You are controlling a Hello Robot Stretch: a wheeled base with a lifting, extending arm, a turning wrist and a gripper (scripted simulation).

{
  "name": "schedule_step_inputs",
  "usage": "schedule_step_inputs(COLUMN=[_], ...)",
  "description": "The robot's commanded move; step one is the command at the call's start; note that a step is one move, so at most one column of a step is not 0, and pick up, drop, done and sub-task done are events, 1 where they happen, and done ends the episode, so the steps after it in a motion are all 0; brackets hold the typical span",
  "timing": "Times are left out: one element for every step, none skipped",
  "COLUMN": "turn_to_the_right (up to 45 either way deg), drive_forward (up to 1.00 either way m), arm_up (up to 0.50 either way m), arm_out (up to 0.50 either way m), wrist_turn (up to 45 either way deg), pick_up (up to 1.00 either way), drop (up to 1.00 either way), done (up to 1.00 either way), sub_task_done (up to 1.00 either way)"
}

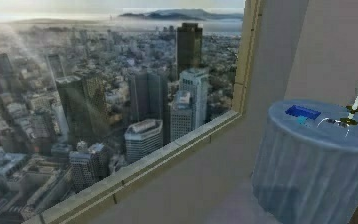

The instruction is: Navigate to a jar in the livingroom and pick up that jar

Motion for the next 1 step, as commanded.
schedule_step_inputs(turn_to_the_right=[0.0], drive_forward=[0.00], arm_up=[0.00], arm_out=[0.00], wrist_turn=[0.0], pick_up=[0.00], drop=[0.00], done=[1.00], sub_task_done=[0.00])
